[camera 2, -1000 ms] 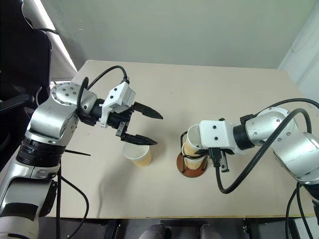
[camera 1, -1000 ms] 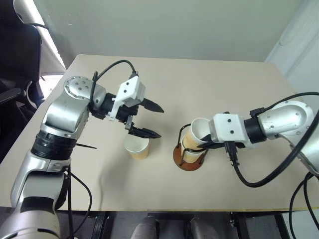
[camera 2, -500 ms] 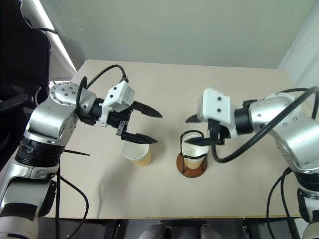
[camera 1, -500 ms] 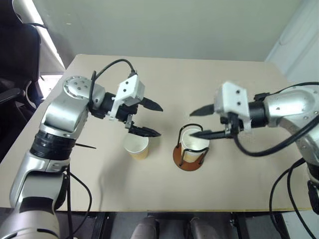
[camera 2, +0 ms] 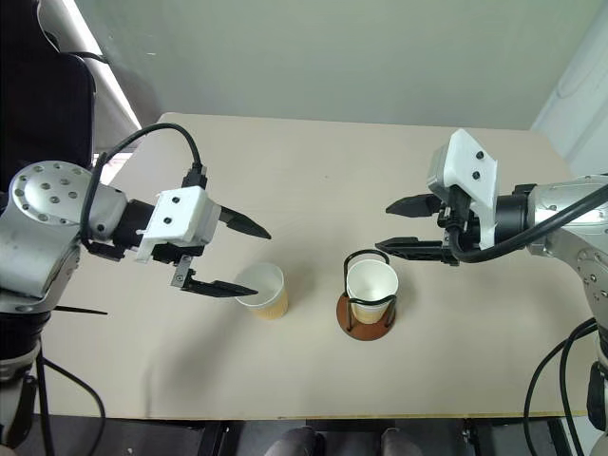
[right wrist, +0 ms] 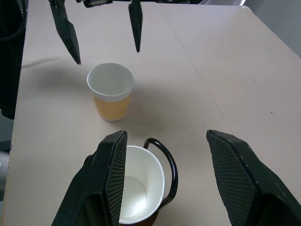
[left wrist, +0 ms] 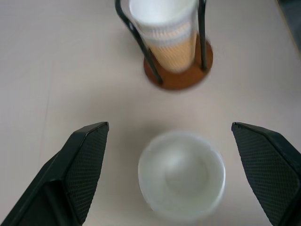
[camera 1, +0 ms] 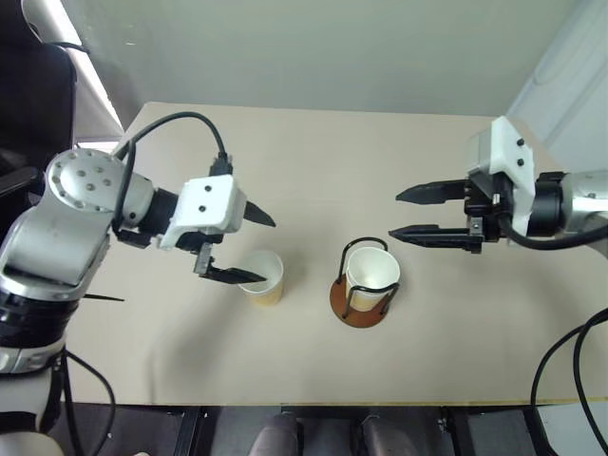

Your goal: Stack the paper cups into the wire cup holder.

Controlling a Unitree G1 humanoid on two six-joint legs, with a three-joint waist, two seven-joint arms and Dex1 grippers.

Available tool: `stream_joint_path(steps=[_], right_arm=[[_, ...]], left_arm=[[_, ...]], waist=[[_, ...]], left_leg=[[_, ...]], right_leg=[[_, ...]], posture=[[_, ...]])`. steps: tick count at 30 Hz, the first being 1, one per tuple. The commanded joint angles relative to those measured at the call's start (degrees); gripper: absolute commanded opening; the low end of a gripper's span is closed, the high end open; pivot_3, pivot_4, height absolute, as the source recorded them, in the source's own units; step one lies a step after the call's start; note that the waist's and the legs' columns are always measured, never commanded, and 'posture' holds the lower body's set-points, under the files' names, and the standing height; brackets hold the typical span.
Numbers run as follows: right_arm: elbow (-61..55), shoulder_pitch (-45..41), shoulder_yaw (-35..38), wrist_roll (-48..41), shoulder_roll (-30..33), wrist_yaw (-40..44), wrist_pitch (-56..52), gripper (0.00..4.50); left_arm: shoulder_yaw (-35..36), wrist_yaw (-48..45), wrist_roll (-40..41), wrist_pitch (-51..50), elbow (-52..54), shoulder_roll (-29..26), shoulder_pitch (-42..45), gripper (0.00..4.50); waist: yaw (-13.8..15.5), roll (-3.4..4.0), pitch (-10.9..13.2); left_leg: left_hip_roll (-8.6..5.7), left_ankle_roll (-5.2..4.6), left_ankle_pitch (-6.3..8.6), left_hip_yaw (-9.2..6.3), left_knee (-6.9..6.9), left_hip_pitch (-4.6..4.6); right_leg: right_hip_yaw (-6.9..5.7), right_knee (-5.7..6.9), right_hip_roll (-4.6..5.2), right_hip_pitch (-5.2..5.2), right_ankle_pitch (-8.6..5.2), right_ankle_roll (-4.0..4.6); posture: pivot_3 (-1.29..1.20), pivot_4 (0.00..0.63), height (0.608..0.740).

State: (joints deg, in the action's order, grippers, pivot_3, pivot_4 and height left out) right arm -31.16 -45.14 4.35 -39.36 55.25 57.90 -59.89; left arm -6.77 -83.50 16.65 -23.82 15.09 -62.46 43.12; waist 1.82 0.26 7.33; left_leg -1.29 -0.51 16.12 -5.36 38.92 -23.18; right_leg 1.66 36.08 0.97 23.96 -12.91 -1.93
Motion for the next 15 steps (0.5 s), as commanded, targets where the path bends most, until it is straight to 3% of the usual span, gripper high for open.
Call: stream_joint_path(steps=[1, 9, 15], right_arm=[[-0.4, -0.1, 2.5, -2.4, 1.0, 0.5, 1.2, 2.69], [-1.6, 0.7, 6.8, -11.1, 3.3, 4.1, 1.0, 2.69], [-1.3, 0.4, 9.7, -18.9, 4.9, 2.2, -2.0, 2.69]], left_arm=[[0.6, 1.9, -2.1, 1.1, 2.7, -1.1, -1.6, 4.50], [-0.8, 4.0, -5.2, 1.1, 4.5, -1.1, -4.8, 4.50], [-3.5, 4.0, -8.0, 2.7, 4.2, -0.3, -4.6, 4.50]], waist=[[0.0, 0.00, 0.0], [0.0, 0.00, 0.0], [0.0, 0.00, 0.0]], left_leg=[[0.00, 0.00, 0.00, 0.00, 0.02, 0.00], [0.00, 0.01, 0.01, 0.00, 0.00, -0.01], [0.00, 0.03, 0.02, 0.00, 0.01, 0.00]], right_leg=[[0.00, 0.01, 0.00, -0.01, 0.00, 0.00], [0.00, 0.02, 0.00, 0.01, 0.00, 0.00], [0.00, 0.04, 0.00, 0.00, 0.00, 0.01]], posture=[[0.00, 0.150, 0.740], [0.00, 0.150, 0.740], [0.00, 0.150, 0.740]])
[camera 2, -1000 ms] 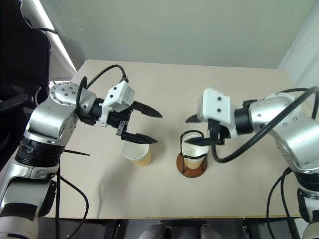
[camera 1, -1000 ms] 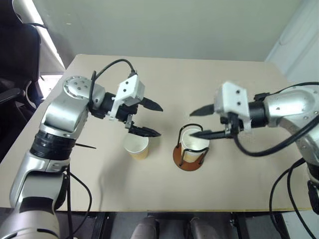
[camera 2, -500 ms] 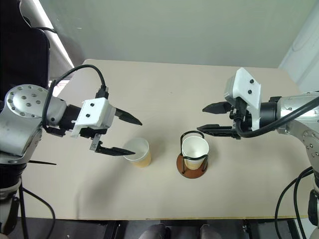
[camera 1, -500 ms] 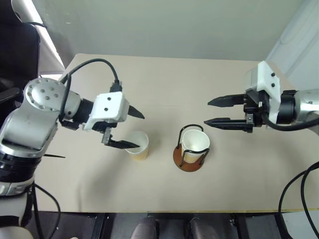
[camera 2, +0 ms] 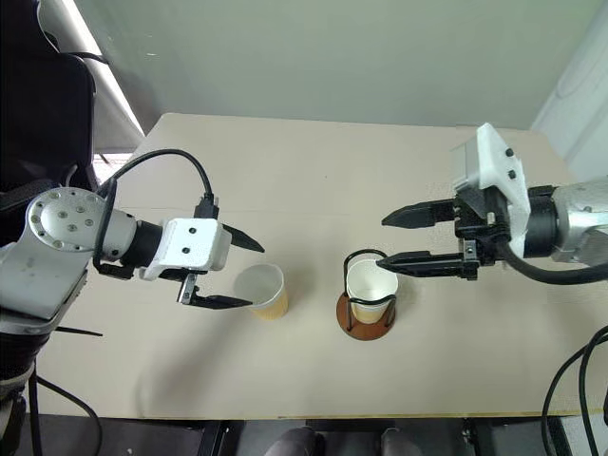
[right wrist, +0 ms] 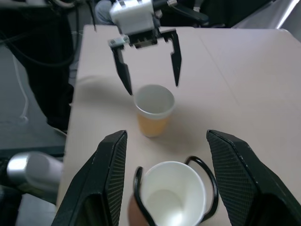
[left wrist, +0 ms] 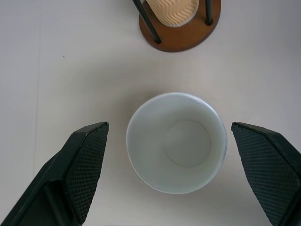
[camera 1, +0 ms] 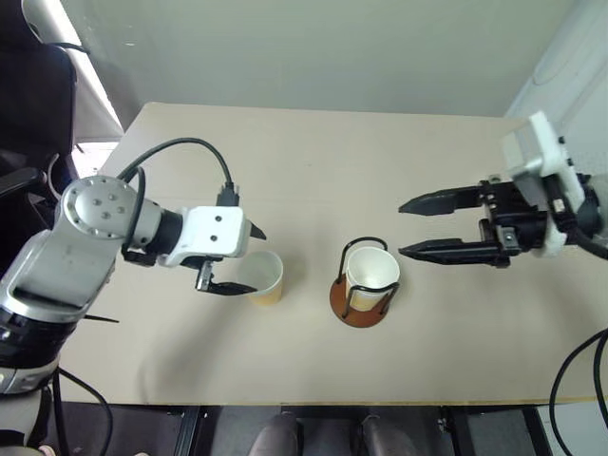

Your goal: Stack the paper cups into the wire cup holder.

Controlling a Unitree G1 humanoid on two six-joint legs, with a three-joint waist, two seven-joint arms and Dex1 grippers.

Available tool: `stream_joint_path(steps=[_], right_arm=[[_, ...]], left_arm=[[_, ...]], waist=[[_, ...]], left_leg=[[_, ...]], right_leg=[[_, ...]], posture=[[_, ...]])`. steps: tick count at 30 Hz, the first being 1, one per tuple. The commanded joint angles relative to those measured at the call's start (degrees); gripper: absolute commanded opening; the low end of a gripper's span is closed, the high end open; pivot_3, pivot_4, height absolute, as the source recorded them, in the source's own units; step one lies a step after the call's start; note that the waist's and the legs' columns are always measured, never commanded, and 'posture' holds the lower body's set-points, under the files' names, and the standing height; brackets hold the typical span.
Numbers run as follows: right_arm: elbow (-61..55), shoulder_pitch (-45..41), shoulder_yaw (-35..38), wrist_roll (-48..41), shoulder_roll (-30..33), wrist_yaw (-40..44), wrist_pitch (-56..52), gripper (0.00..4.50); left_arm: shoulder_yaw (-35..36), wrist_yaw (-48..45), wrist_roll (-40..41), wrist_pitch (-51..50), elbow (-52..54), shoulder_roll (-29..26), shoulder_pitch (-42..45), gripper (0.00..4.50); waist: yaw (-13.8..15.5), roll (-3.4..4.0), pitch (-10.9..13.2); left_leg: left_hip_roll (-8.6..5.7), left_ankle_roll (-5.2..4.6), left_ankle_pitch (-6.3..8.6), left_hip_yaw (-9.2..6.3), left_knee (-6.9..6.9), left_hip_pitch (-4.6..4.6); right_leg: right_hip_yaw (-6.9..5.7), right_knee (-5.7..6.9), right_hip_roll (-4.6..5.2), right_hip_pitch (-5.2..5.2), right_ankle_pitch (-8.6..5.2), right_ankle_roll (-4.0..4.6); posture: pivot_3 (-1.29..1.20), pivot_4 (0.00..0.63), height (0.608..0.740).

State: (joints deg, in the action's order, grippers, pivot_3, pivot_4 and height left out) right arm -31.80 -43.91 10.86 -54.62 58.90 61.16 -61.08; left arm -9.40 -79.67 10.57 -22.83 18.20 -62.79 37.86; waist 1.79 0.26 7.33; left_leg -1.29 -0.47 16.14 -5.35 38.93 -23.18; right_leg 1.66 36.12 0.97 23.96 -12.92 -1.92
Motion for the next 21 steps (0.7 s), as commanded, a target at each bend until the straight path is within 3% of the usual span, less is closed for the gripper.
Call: stream_joint_path(steps=[1, 21], right_arm=[[-0.7, -0.7, 3.5, -4.3, 1.5, -1.4, -0.8, 2.69], [0.0, 2.0, 3.2, -5.6, 4.7, -4.5, 2.1, 2.69]], left_arm=[[-1.5, 0.2, -2.6, 2.4, 0.7, 0.1, 0.9, 4.50], [-6.5, 1.3, -9.5, 5.7, -2.1, 3.9, -0.3, 4.50]], waist=[[0.0, 0.00, 0.0], [0.0, 0.01, 0.0]], left_leg=[[0.00, 0.00, 0.00, 0.00, 0.00, 0.00], [0.00, 0.01, 0.01, 0.00, 0.02, 0.00]], right_leg=[[0.00, 0.01, 0.00, 0.00, 0.00, 0.00], [0.00, 0.07, 0.00, 0.01, 0.00, 0.00]], posture=[[0.00, 0.150, 0.740], [0.00, 0.150, 0.740]])
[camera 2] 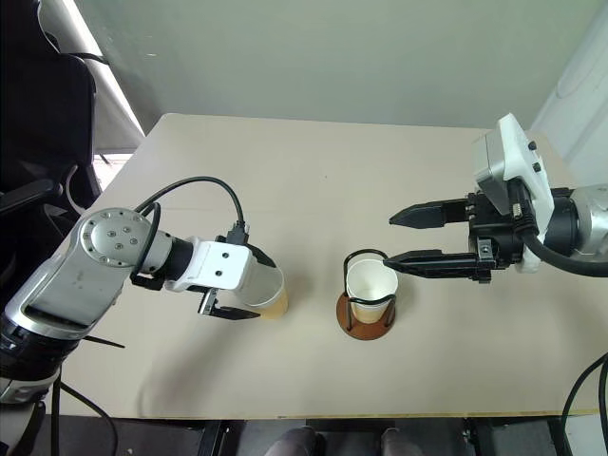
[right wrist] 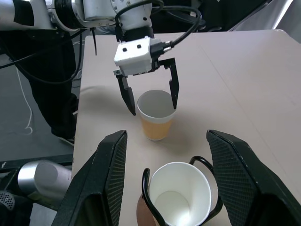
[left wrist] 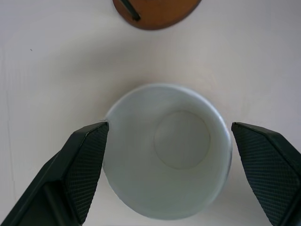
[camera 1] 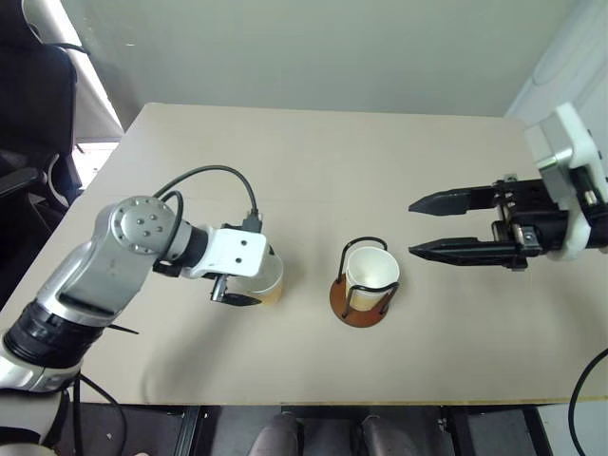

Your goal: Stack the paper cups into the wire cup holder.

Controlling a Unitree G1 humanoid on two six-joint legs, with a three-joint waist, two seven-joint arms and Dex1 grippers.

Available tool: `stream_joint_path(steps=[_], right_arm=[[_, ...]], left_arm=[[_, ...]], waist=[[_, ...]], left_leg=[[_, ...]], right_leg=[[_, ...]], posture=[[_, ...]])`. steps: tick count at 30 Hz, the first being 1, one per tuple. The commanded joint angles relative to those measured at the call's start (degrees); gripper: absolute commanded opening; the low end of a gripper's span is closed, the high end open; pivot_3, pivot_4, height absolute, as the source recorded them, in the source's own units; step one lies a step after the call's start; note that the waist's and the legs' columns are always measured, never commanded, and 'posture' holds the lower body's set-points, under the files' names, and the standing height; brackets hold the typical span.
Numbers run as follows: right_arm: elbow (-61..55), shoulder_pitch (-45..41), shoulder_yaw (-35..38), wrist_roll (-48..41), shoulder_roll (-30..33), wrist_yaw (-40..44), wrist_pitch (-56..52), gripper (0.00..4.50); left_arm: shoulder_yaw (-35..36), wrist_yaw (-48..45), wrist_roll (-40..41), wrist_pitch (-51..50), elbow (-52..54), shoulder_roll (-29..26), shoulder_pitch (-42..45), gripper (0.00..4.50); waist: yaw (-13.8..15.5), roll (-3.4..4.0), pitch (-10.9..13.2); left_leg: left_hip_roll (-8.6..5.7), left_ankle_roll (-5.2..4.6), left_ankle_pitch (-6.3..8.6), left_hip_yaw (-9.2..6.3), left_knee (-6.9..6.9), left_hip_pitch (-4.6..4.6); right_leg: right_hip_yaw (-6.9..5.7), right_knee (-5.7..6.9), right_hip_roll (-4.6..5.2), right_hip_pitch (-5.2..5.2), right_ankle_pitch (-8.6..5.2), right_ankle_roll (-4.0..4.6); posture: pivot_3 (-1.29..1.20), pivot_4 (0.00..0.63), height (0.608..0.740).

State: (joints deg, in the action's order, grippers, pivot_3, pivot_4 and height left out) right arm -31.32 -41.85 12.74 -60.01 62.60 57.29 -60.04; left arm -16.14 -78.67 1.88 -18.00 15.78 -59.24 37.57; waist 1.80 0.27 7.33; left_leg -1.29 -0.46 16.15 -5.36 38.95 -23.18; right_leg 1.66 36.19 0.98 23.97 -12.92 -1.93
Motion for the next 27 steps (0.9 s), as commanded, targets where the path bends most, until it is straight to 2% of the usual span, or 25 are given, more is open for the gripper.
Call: stream_joint_path(steps=[1, 2, 5, 15, 16, 27], right_arm=[[-0.6, 0.1, 1.4, -0.2, 1.2, -0.8, 1.2, 2.69], [-0.7, 0.4, 1.6, -0.3, 1.3, -0.9, 1.1, 2.69], [-1.2, 0.9, 1.9, -0.7, 1.7, -1.5, 1.2, 2.73], [-1.9, 2.1, 2.3, -1.0, 2.5, -2.7, 1.7, 2.73], [-1.9, 2.2, 2.4, -1.1, 2.6, -2.8, 1.7, 2.73], [0.4, 6.2, 1.4, 5.1, 4.5, -0.1, 6.8, 2.73]], left_arm=[[0.0, 0.3, -1.0, 1.1, 0.1, 0.6, -0.2, 4.50], [-0.3, 0.3, -1.2, 1.3, -0.1, 0.7, -0.4, 4.50], [-1.4, 0.2, -2.0, 1.9, -1.3, 2.1, -0.3, 3.95], [-1.1, -1.2, -0.8, 1.6, -2.3, 3.9, 1.0, 0.17], [-0.9, -1.4, -0.2, 1.2, -2.2, 4.1, 1.3, 0.05], [2.7, -4.1, 8.0, -4.8, -1.4, 5.5, 6.8, 0.05]], waist=[[0.0, 0.00, 0.0], [0.0, 0.00, 0.0], [0.0, 0.01, 0.0], [0.0, 0.01, 0.0], [0.0, 0.01, 0.0], [0.1, 0.00, 0.0]], left_leg=[[0.00, 0.00, 0.00, 0.00, 0.00, 0.00], [0.00, 0.00, 0.00, 0.00, 0.01, 0.00], [-0.01, 0.00, 0.00, 0.00, 0.01, 0.00], [0.00, 0.00, 0.00, 0.00, 0.04, 0.00], [0.00, 0.00, 0.00, 0.00, 0.04, 0.00], [0.00, 0.00, 0.00, 0.01, 0.10, 0.00]], right_leg=[[0.00, 0.00, 0.00, 0.00, 0.00, 0.00], [0.00, -0.01, 0.00, 0.00, 0.00, 0.00], [0.00, 0.01, 0.00, 0.00, 0.00, 0.00], [0.00, 0.06, 0.00, 0.00, 0.00, 0.00], [0.00, 0.06, 0.00, 0.00, 0.00, 0.00], [0.00, 0.14, 0.00, 0.00, 0.00, 0.00]], posture=[[0.00, 0.150, 0.740], [0.00, 0.150, 0.740], [0.00, 0.150, 0.740], [0.00, 0.150, 0.740], [0.00, 0.150, 0.740], [0.00, 0.150, 0.740]])
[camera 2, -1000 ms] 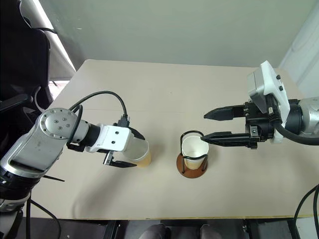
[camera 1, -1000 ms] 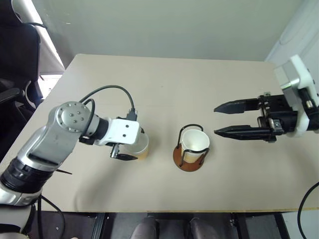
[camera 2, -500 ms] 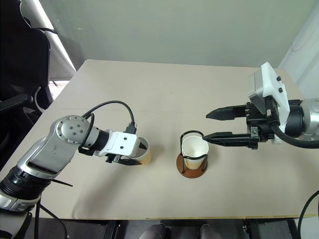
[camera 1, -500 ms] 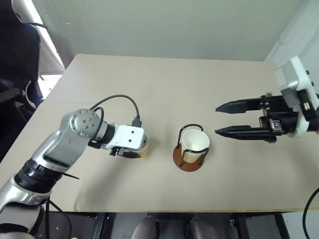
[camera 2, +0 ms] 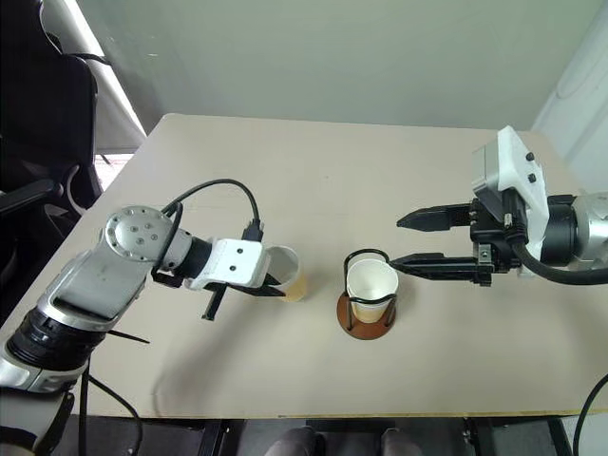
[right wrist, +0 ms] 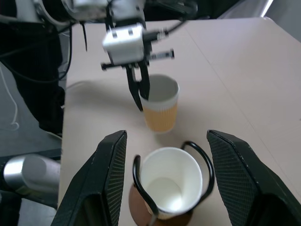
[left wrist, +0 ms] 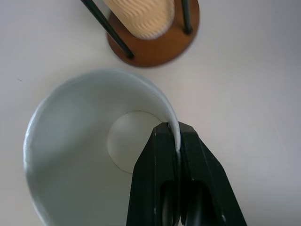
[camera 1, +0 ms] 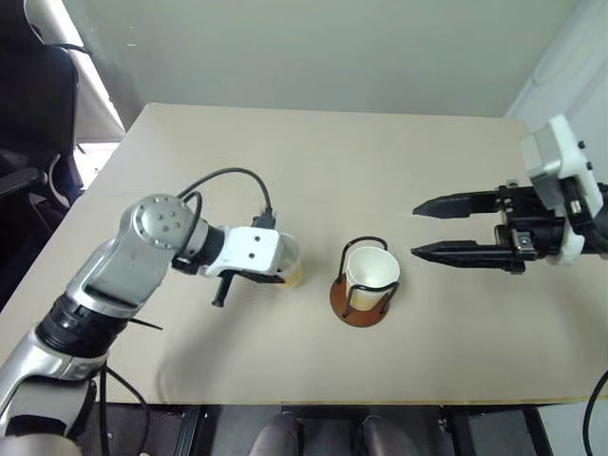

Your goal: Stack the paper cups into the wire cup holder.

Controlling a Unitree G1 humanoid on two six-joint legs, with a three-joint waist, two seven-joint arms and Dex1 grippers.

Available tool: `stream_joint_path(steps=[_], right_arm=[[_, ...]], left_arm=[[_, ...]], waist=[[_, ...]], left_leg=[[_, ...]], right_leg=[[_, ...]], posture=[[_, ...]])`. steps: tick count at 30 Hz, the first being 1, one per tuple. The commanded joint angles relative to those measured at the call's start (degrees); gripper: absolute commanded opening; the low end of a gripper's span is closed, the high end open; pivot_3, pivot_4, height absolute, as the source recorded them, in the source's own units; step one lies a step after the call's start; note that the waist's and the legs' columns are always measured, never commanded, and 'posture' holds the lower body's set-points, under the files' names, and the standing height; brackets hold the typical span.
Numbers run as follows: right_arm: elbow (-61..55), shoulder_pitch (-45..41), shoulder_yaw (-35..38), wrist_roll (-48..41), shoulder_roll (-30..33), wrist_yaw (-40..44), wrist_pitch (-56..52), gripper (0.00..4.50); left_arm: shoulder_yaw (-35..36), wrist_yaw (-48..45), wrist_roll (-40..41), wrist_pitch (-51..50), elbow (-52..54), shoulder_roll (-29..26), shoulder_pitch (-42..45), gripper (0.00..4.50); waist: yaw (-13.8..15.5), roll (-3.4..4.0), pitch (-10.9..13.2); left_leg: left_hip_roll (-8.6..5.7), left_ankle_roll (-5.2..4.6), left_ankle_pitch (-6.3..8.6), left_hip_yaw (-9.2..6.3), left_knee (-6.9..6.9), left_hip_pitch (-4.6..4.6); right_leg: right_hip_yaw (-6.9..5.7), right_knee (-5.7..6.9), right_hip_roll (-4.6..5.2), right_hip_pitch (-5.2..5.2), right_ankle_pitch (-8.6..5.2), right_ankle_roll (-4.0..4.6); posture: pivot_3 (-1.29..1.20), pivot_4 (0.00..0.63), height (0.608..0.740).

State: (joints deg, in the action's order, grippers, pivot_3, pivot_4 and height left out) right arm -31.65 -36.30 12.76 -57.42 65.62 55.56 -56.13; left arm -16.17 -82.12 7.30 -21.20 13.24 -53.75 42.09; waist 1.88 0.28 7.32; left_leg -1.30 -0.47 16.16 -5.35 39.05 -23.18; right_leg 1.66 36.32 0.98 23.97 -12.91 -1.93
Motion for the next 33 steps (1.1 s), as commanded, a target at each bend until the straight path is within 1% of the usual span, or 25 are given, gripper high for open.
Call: stream_joint_path(steps=[1, 4, 6, 10, 13, 20, 25, 33], right_arm=[[1.2, 1.2, 1.1, 3.6, 1.9, 2.4, 3.7, 2.73], [2.3, 3.3, 0.1, 7.9, 3.1, 4.4, 7.1, 2.73], [2.7, 4.2, -0.2, 9.1, 3.6, 5.4, 8.0, 2.73], [2.7, 4.8, -0.2, 10.3, 2.1, 4.5, 9.0, 2.73], [2.4, 5.9, -0.2, 11.3, 1.5, 4.1, 9.7, 2.73], [0.6, 7.4, 0.8, 11.2, 0.6, 2.2, 8.9, 2.73], [-1.0, 9.1, 1.5, 11.3, 0.2, 0.5, 8.8, 2.73], [-1.8, 10.4, 2.6, 11.0, 0.2, -1.2, 8.4, 2.73]], left_arm=[[3.2, -0.8, 3.4, -2.4, 1.1, 0.0, 3.2, 0.05], [4.4, -1.6, 5.9, -4.1, 1.0, -0.4, 5.9, 0.05], [4.7, -1.9, 6.8, -4.4, 0.8, -0.7, 6.9, 0.05], [6.5, -2.9, 9.5, -5.3, -0.1, -0.7, 11.3, 0.05], [6.6, -3.7, 10.1, -4.9, -1.6, -0.8, 14.7, 0.05], [7.9, -5.6, 15.4, -7.3, -6.3, 2.6, 24.5, 0.05], [6.5, -6.7, 16.3, -6.2, -7.2, 5.0, 25.7, 0.05], [2.4, -8.4, 13.7, -1.2, -11.3, 10.2, 26.5, 0.05]], waist=[[0.0, 0.00, 0.0], [0.0, 0.00, 0.0], [0.0, 0.00, 0.0], [0.0, 0.00, 0.0], [0.0, 0.00, 0.0], [0.1, 0.00, 0.0], [0.0, 0.01, 0.0], [0.1, 0.01, 0.0]], left_leg=[[0.00, 0.00, 0.00, 0.00, 0.01, 0.00], [0.00, 0.00, 0.00, 0.00, 0.03, 0.00], [0.00, 0.00, 0.00, 0.00, 0.03, 0.00], [0.00, 0.00, 0.00, 0.01, 0.02, 0.01], [0.00, -0.02, 0.01, 0.01, 0.05, 0.00], [0.00, -0.03, 0.01, 0.00, 0.06, -0.03], [0.00, -0.06, 0.03, 0.02, 0.03, -0.02], [0.00, -0.07, 0.03, 0.02, 0.10, -0.03]], right_leg=[[0.00, 0.01, 0.00, 0.00, 0.00, 0.00], [0.00, 0.03, 0.01, 0.00, 0.00, 0.00], [0.00, 0.04, 0.01, 0.00, 0.00, 0.00], [0.00, 0.06, 0.00, 0.00, 0.00, 0.00], [0.00, 0.05, 0.01, 0.00, 0.00, 0.00], [-0.01, 0.02, 0.01, -0.01, 0.00, -0.01], [0.00, 0.00, 0.03, 0.00, 0.01, -0.02], [0.00, -0.03, 0.03, -0.03, 0.04, -0.07]], posture=[[0.00, 0.150, 0.740], [0.00, 0.150, 0.740], [0.00, 0.150, 0.740], [0.00, 0.150, 0.740], [0.00, 0.150, 0.740], [0.00, 0.150, 0.740], [0.00, 0.150, 0.740], [0.00, 0.150, 0.740]])
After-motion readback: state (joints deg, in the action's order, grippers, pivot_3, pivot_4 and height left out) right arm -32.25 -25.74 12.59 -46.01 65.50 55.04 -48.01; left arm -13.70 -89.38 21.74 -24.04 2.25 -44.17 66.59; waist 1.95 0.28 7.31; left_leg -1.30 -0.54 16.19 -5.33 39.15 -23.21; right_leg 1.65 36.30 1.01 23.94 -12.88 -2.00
